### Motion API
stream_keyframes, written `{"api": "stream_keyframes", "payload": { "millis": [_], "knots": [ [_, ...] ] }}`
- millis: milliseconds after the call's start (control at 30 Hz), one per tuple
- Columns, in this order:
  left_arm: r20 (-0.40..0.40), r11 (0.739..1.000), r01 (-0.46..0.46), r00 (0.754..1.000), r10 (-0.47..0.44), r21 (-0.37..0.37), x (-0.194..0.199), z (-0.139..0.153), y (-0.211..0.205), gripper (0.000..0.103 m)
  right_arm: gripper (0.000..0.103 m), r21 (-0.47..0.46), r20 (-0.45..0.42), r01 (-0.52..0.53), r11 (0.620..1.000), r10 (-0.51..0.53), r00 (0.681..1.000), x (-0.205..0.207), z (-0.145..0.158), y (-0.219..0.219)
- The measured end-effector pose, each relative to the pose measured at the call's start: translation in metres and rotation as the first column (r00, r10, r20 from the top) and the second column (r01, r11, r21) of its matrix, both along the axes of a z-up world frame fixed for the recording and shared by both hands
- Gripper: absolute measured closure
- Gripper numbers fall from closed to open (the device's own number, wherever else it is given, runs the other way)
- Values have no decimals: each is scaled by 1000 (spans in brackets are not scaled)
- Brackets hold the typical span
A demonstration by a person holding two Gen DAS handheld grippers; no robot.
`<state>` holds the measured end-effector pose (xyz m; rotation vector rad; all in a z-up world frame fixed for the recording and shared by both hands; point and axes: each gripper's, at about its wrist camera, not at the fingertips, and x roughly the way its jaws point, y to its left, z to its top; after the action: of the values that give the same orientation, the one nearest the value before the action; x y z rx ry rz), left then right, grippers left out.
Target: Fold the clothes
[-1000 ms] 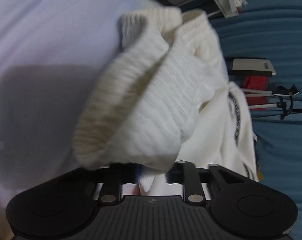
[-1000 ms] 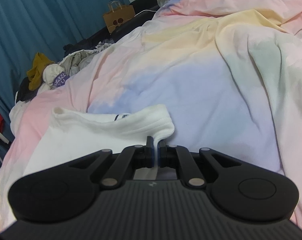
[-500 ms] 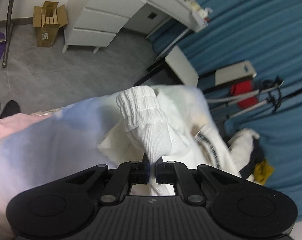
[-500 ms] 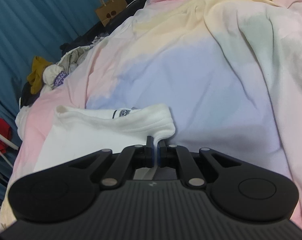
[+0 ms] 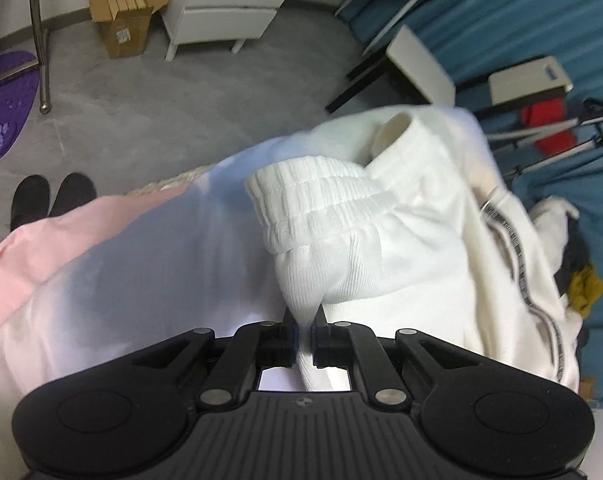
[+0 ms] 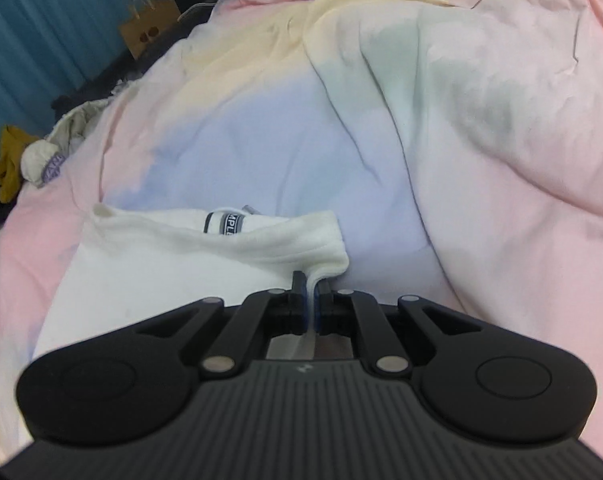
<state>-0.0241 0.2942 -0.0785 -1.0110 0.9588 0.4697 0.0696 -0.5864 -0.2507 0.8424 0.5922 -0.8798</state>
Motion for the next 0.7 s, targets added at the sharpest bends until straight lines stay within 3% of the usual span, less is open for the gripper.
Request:
{"api": "stream_keyframes", "payload": {
  "millis": [100, 200, 300, 367, 500, 667, 700],
  "knots": [
    [-11, 999, 23, 1000, -23, 46, -5, 4, -3, 88, 94, -17, 3, 20, 1000, -19, 1000, -1, 10, 3],
    [1, 994, 28, 1000, -28, 101, -15, 14, -1, 74, 80, -66, -17, 85, 994, -87, 996, -7, 21, 7],
    [29, 982, 36, 999, -42, 188, -29, 33, -5, 53, 55, -153, -47, 85, 985, -93, 995, -3, 34, 15],
    [56, 966, 43, 997, -60, 256, -35, 49, -12, 46, 28, -205, -50, 57, 977, -68, 996, 0, 42, 22],
    [104, 926, 84, 986, -131, 368, -30, 77, -39, 22, 28, -287, -31, 2, 958, -11, 999, 3, 65, 40],
    [166, 852, 197, 936, -311, 486, 6, 105, -97, 20, 28, -351, 44, -106, 930, 130, 991, -2, 91, 76],
    [178, 836, 214, 922, -344, 505, 15, 110, -110, 15, 28, -354, 55, -130, 926, 159, 986, -3, 94, 83]
  ]
}}
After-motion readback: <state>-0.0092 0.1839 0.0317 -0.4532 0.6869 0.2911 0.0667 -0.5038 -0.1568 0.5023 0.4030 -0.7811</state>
